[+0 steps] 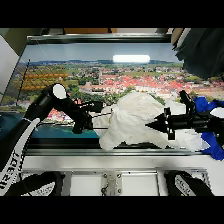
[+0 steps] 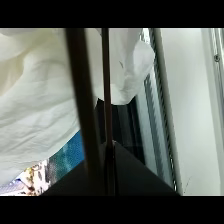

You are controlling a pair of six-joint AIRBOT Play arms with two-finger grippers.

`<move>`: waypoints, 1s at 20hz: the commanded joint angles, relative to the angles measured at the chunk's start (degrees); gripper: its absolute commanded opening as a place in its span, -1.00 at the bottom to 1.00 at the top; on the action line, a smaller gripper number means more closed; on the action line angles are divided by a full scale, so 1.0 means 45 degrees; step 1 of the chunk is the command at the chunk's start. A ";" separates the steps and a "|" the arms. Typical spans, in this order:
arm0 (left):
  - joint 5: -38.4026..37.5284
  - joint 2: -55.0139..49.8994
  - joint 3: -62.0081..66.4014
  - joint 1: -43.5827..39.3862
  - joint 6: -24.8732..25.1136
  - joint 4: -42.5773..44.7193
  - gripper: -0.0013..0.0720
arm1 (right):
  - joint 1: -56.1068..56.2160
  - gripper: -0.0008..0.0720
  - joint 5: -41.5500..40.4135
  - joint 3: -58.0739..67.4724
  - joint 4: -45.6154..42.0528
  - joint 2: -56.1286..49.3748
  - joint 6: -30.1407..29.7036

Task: Fold the clothes and pants, and hang the long-sleeved shirts on hangers.

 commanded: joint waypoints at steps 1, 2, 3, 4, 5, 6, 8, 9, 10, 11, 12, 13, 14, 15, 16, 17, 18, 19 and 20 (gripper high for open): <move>0.0015 0.0000 0.0010 0.0015 -0.0005 0.0112 -0.94 | -0.0005 -0.95 0.0000 -0.0005 0.0000 -0.0005 -0.0005; -0.0005 0.0000 0.0010 0.0024 -0.0010 0.0107 -0.91 | -0.0005 -0.96 0.0000 -0.0005 0.0000 -0.0005 -0.0005; 0.0024 0.0000 0.0010 0.0024 -0.0121 0.0112 -0.29 | -0.0005 -0.96 0.0000 -0.0005 0.0000 -0.0005 -0.0005; 0.0228 0.0000 0.0010 0.0024 -0.0753 0.0102 0.23 | -0.0005 -0.96 0.0000 -0.0005 -0.0005 -0.0005 -0.0005; 0.0442 0.0000 0.0010 0.0024 -0.1375 0.0107 0.25 | -0.0005 -0.96 0.0000 -0.0005 -0.0005 -0.0005 -0.0005; 0.0495 0.0000 0.0010 0.0073 -0.1642 0.0107 0.25 | -0.0005 -0.96 0.0000 -0.0005 -0.0005 -0.0005 -0.0005; 0.0675 0.0010 0.0015 0.0335 -0.2157 0.0097 0.25 | -0.0005 -0.96 0.0000 -0.0005 -0.0005 -0.0005 -0.0005; 0.0811 0.0029 0.0015 0.0549 -0.2608 0.0087 0.25 | -0.0005 -0.96 0.0005 -0.0005 -0.0005 -0.0005 -0.0005; 0.0933 0.0053 0.0019 0.0816 -0.3094 0.0049 0.25 | -0.0005 -0.96 0.0005 -0.0005 -0.0010 -0.0005 -0.0005; 0.1044 0.0102 0.0019 0.1083 -0.3546 -0.0029 0.25 | -0.0005 -0.96 0.0000 -0.0005 -0.0005 -0.0005 -0.0005; 0.1209 0.0194 0.0019 0.1341 -0.3866 -0.0053 0.25 | -0.0005 -0.96 0.0000 -0.0005 -0.0005 -0.0005 -0.0005; 0.1404 0.0335 0.0019 0.1549 -0.4167 -0.0053 0.25 | -0.0005 -0.96 0.0000 -0.0005 -0.0010 -0.0005 -0.0005; 0.1627 0.0529 0.0019 0.1739 -0.4303 -0.0049 0.25 | -0.0005 -0.96 0.0000 -0.0005 -0.0010 -0.0005 -0.0005; 0.1817 0.0748 0.0019 0.1919 -0.4347 -0.0049 0.25 | -0.0005 -0.96 0.0000 -0.0005 -0.0010 -0.0005 -0.0005; 0.1972 0.1039 0.0019 0.2118 -0.4405 -0.0049 0.25 | -0.0005 -0.96 -0.0005 -0.0005 -0.0010 -0.0005 0.0000; 0.2152 0.1311 0.0019 0.2317 -0.4624 -0.0044 0.25 | -0.0005 -0.96 -0.0005 -0.0005 -0.0010 -0.0005 0.0000; 0.2356 0.1632 0.0019 0.2594 -0.4993 -0.0044 0.25 | -0.0005 -0.96 -0.0005 -0.0005 -0.0010 -0.0005 0.0000; 0.2531 0.1943 0.0019 0.2909 -0.5523 -0.0044 0.25 | -0.0005 -0.96 -0.0005 0.0000 -0.0010 -0.0005 0.0000; 0.2681 0.2254 0.0019 0.3235 -0.6091 -0.0039 0.25 | -0.0005 -0.96 -0.0005 0.0000 -0.0010 -0.0005 0.0000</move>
